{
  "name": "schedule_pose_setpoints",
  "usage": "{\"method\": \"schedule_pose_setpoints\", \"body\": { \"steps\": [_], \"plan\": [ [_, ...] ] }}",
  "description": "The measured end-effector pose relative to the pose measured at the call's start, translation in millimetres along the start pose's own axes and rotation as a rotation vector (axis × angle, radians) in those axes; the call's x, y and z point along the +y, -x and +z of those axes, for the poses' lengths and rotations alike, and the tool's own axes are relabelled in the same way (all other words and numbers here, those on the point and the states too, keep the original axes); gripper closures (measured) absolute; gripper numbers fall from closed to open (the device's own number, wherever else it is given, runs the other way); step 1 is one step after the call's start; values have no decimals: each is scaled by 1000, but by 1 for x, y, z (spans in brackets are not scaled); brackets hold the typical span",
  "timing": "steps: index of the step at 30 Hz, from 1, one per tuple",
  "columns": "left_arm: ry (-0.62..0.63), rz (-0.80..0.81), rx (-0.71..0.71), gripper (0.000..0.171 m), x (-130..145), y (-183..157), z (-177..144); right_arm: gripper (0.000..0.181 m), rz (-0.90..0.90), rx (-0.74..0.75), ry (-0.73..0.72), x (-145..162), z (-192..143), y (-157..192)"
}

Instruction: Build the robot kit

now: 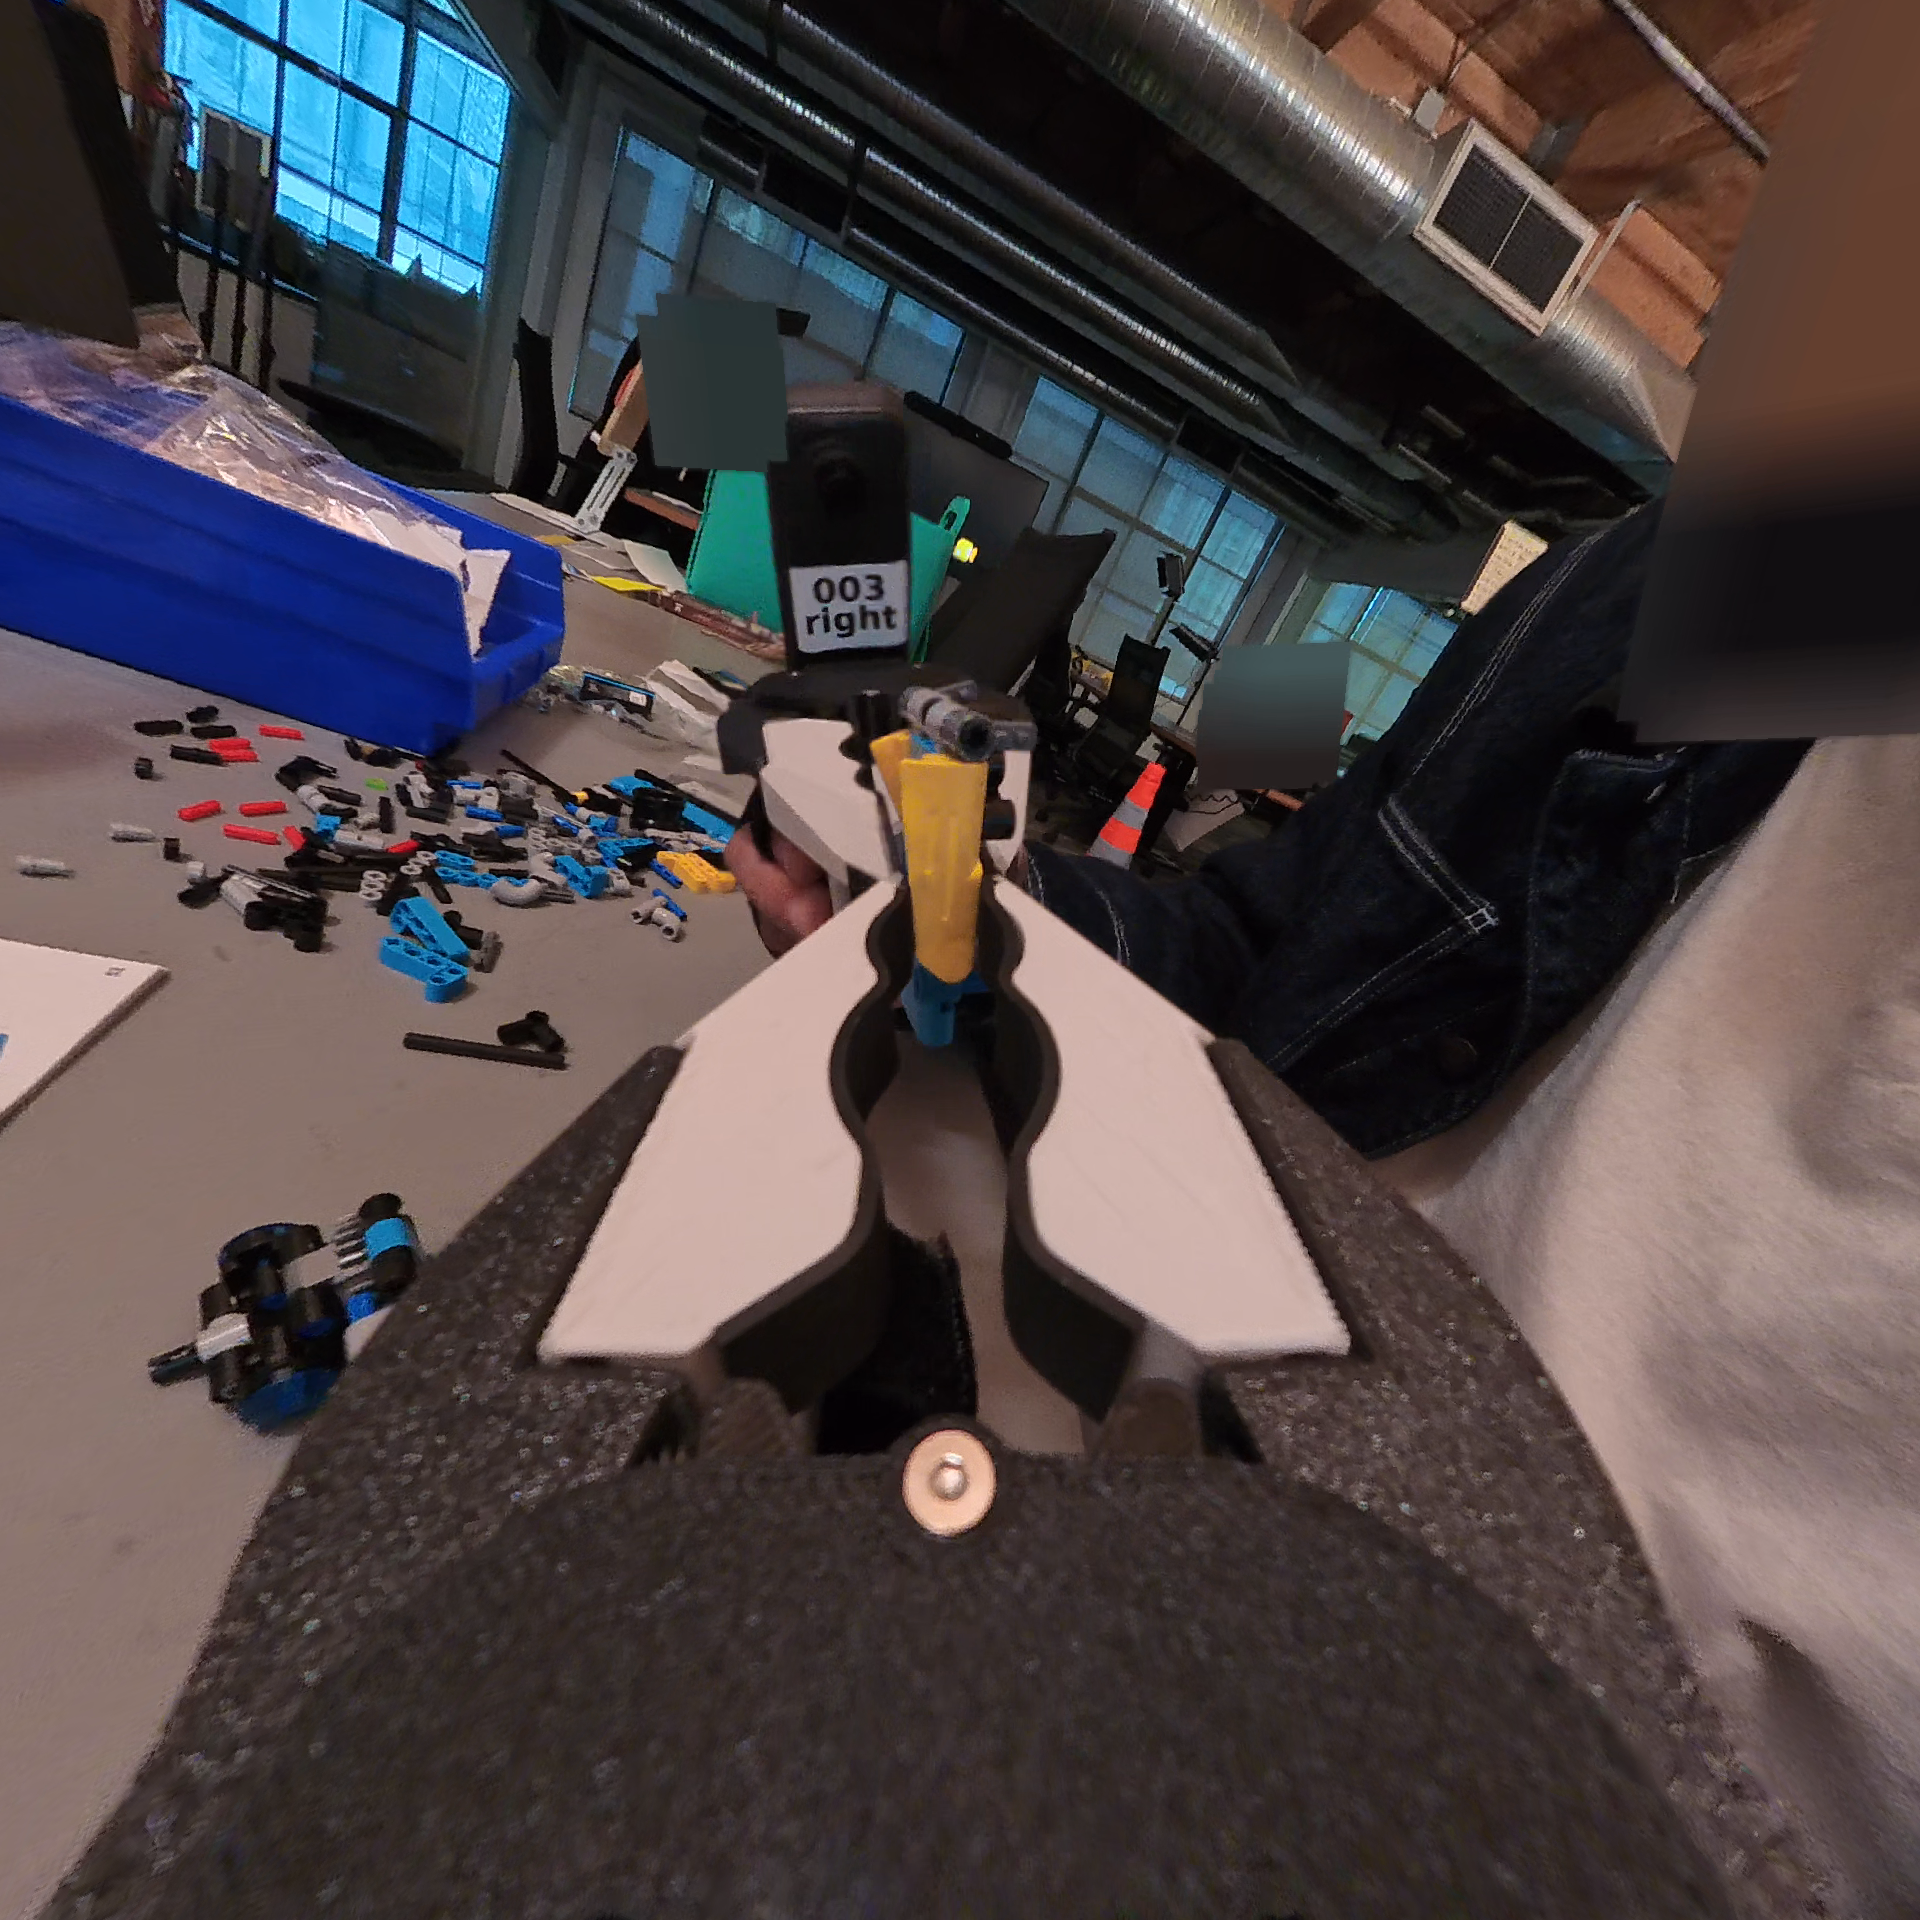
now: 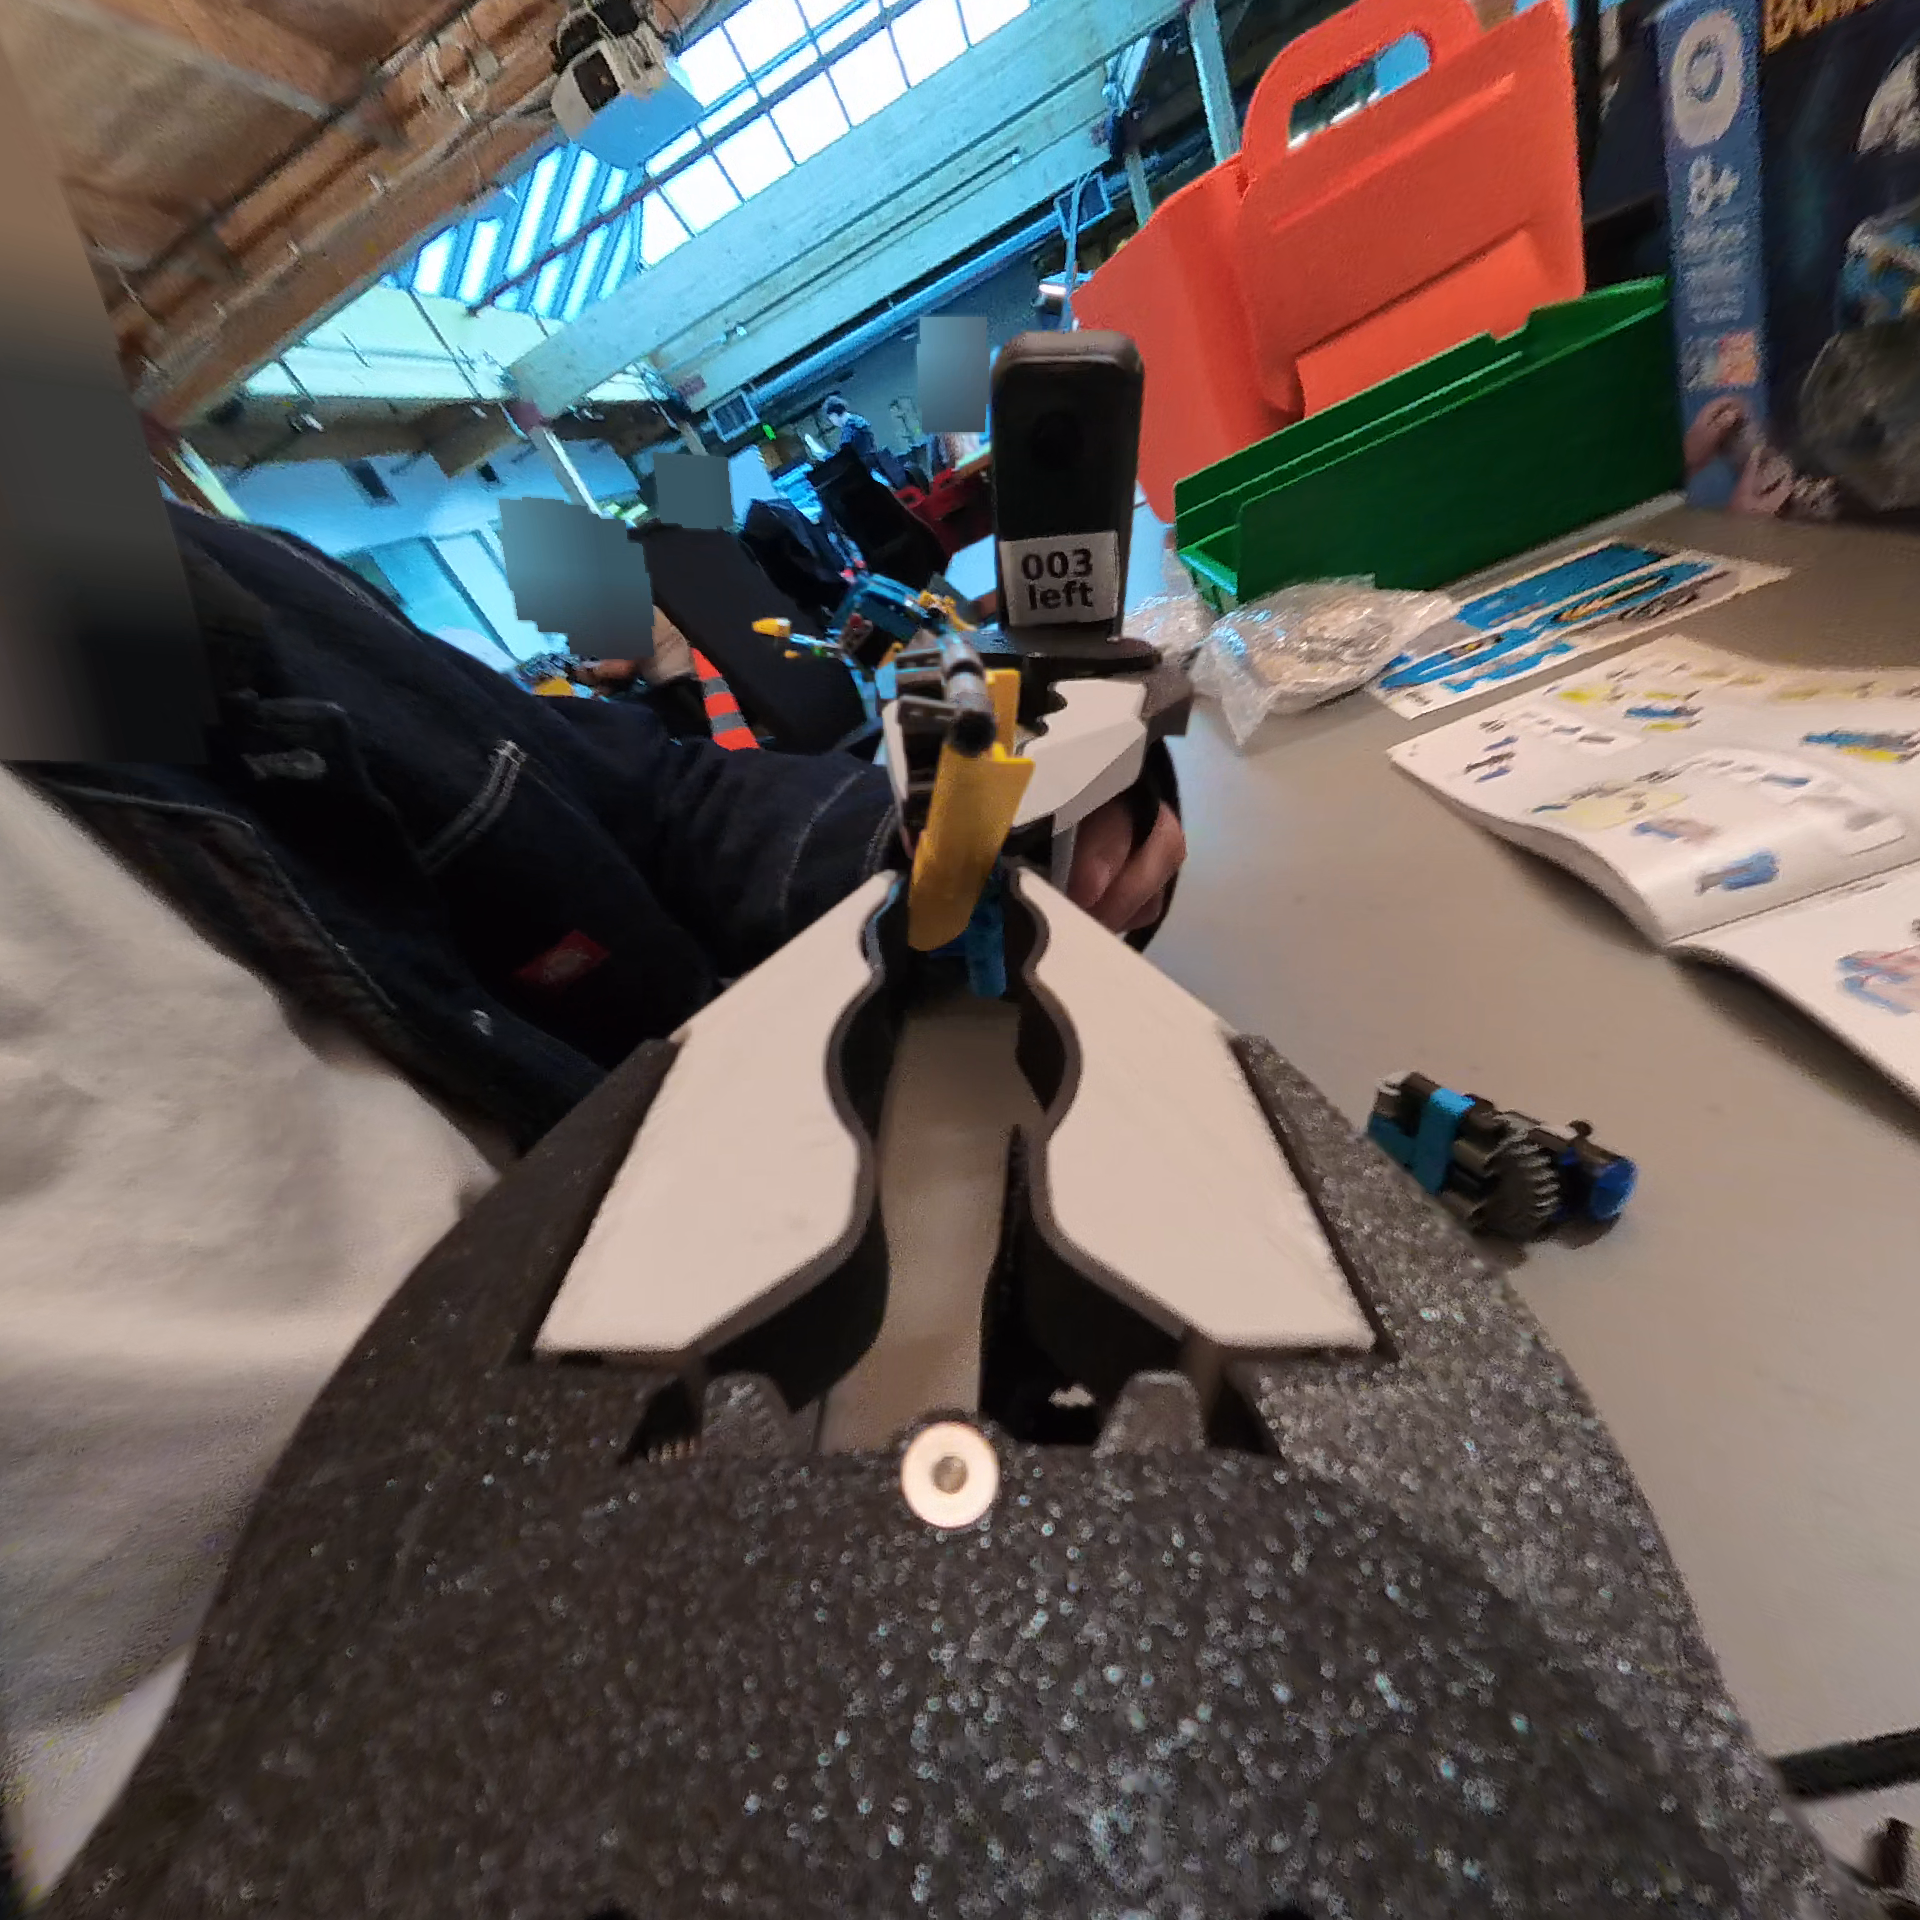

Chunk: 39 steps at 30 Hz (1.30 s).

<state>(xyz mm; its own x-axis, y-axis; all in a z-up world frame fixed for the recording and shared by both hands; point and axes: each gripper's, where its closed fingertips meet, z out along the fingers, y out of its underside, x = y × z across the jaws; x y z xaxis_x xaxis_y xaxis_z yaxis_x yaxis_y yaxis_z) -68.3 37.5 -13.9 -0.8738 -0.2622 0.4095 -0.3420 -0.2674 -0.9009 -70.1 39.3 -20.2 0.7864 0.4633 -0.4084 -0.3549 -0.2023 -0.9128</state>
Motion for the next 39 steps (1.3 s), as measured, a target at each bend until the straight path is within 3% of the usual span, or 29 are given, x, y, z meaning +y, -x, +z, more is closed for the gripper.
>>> {"method": "schedule_pose_setpoints", "body": {
  "steps": [7,10,14,30,37,39],
  "plan": [
    [-33,-110,63,161,-1,-2,1,165,-116,29,20,1,0,3],
    [-34,-104,55,161,-1,0,0,168,-93,76,18,0,-3,-7],
    [-35,-85,63,161,0,-4,2,169,-17,9,13,2,-2,-2],
    [-38,-17,64,161,0,-11,5,170,-40,-3,8,-1,0,5],
    [-6,-1,-32,157,2,7,2,170,-162,150,52,1,-3,-11],
    [4,55,-97,140,-2,15,-3,170,-241,245,94,4,-7,-22]
  ]
}}
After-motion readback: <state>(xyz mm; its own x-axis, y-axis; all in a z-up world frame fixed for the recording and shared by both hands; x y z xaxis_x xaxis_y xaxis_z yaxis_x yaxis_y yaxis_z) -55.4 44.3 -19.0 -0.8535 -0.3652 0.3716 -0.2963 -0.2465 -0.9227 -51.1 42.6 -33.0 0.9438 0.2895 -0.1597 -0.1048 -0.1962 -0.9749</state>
